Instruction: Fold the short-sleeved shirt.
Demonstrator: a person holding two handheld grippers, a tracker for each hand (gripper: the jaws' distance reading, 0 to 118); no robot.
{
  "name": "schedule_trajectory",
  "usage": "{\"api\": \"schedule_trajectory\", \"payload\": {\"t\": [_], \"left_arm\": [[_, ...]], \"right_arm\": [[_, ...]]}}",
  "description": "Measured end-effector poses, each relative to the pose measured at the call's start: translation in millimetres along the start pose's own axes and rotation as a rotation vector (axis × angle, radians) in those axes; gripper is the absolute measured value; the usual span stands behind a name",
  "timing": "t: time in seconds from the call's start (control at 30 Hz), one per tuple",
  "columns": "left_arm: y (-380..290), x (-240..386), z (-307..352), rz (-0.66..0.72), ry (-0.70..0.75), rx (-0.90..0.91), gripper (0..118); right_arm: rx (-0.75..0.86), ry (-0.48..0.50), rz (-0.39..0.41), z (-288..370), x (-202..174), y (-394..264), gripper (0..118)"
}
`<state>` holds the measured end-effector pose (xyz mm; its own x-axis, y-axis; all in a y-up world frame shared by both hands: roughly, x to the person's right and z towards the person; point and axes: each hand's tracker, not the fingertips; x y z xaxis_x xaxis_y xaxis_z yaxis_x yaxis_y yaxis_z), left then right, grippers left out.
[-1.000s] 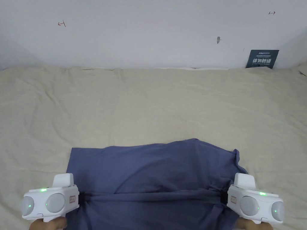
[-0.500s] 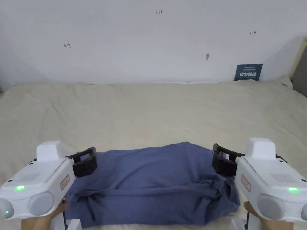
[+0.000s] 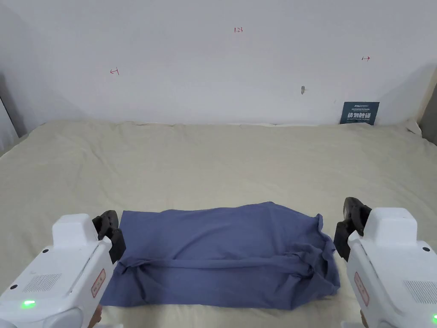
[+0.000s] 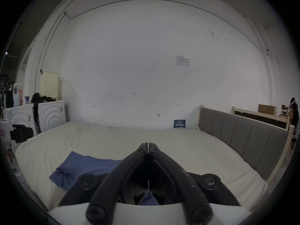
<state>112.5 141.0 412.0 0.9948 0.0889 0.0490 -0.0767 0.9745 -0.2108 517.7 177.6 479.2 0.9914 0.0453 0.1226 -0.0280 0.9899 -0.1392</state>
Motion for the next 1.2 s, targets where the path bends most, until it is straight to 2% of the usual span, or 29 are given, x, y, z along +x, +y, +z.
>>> {"api": "schedule_trajectory", "payload": {"t": [0.17, 0.33, 0.5, 0.53, 0.57, 0.6, 0.63, 0.67, 0.7, 0.73, 0.8, 0.93, 1.0, 1.07, 1.1, 1.13, 1.17, 1.2], "left_arm": [[-1, -5, -7, 0.007, -0.004, -0.037, 0], [-13, -25, -42, 0.024, -0.016, -0.280, 0], [-39, -50, -80, 0.096, -0.024, -0.532, 0], [-48, -56, -88, 0.110, 0.004, -0.557, 4], [-57, -61, -97, 0.105, 0.020, -0.607, 13], [-65, -65, -104, 0.095, 0.039, -0.636, 32], [-77, -70, -110, 0.095, 0.063, -0.656, 71], [-87, -74, -118, 0.095, 0.078, -0.699, 96], [-95, -76, -125, 0.104, 0.090, -0.740, 112], [-105, -78, -131, 0.113, 0.110, -0.771, 115], [-111, -79, -136, 0.117, 0.139, -0.775, 106], [-132, -74, -150, 0.104, 0.152, -0.824, 70], [-139, -66, -150, 0.055, 0.187, -0.821, 66], [-134, -58, -141, 0.039, 0.169, -0.784, 37], [-131, -56, -139, 0.019, 0.162, -0.769, 30], [-129, -54, -138, 0.000, 0.152, -0.755, 30], [-130, -70, -145, 0.015, 0.091, -0.757, 10], [-128, -70, -147, 0.032, 0.090, -0.778, 9]], "right_arm": [[-0.007, -0.018, -0.007, -1, 1, -2, 1], [-0.023, -0.022, -0.020, -8, 6, -3, 1], [-0.061, -0.032, -0.023, -19, 11, -12, 1], [-0.073, -0.034, -0.026, -22, 11, -14, 1], [-0.086, -0.035, -0.030, -25, 11, -19, 1], [-0.096, -0.036, -0.032, -29, 12, -22, 1], [-0.110, -0.039, -0.032, -32, 12, -24, 1], [-0.122, -0.042, -0.030, -36, 11, -28, 1], [-0.134, -0.044, -0.026, -38, 10, -31, 1], [-0.147, -0.045, -0.024, -42, 10, -34, 1], [-0.171, -0.049, -0.026, -49, 11, -39, 1], [-0.217, -0.065, -0.030, -59, 13, -52, 1], [-0.243, -0.074, -0.035, -63, 15, -59, 1], [-0.284, -0.080, -0.053, -70, 19, -66, 2], [-0.303, -0.083, -0.063, -72, 21, -71, 2], [-0.335, -0.094, -0.076, -76, 24, -76, 2], [-0.369, -0.102, -0.088, -83, 27, -83, 2], [-0.409, -0.101, -0.100, -89, 30, -89, 3]]}}
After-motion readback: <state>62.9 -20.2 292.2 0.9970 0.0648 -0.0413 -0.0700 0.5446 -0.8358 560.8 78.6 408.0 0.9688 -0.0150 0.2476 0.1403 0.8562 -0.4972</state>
